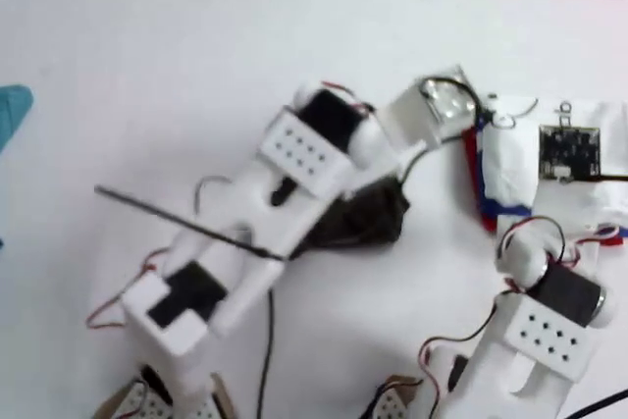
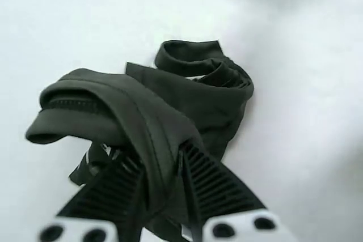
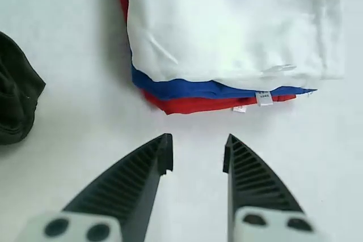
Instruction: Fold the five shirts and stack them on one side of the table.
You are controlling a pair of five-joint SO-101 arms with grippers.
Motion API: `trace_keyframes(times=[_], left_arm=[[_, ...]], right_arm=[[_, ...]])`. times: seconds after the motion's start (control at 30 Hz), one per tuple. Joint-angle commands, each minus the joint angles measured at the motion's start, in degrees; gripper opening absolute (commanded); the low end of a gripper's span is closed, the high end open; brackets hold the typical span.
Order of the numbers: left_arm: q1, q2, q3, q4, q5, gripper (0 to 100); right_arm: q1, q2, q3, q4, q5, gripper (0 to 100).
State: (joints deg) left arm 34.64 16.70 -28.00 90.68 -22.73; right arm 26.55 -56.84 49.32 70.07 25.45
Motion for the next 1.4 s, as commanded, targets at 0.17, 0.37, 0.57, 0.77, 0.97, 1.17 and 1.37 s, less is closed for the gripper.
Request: trace_keyframes(times=[0.17,0.37,0.57,0.77,0.97,1.17,1.37], left_arm=[[0.7,2.73,-2.77,3.08,0.18,30],[-6.51,1.14,-15.25,7.74,0.0,26],[-20.4,5.63,-5.76,5.89,0.35,12],[-23.21,12.31,-1.19,-1.32,0.35,2],[-26.81,14.42,-1.27,-5.1,0.44,3],[-42.37,13.63,1.89,-3.87,7.21,3],[-53.98,7.82,8.57,-5.63,7.38,3]], right_arm=[[0.31,-1.45,3.34,-0.22,3.52,15.2],[-0.4,-1.36,3.6,-0.13,4.48,15.2],[-10.24,-1.19,6.33,-0.57,4.31,11.8],[-20.7,3.21,7.91,-6.11,0.62,3.3],[-26.86,15.96,3.87,-9.27,0.09,2.1],[-33.27,33.1,-15.12,-3.47,0.18,2.1],[-44.97,54.99,-37.19,5.05,0.44,2.2]])
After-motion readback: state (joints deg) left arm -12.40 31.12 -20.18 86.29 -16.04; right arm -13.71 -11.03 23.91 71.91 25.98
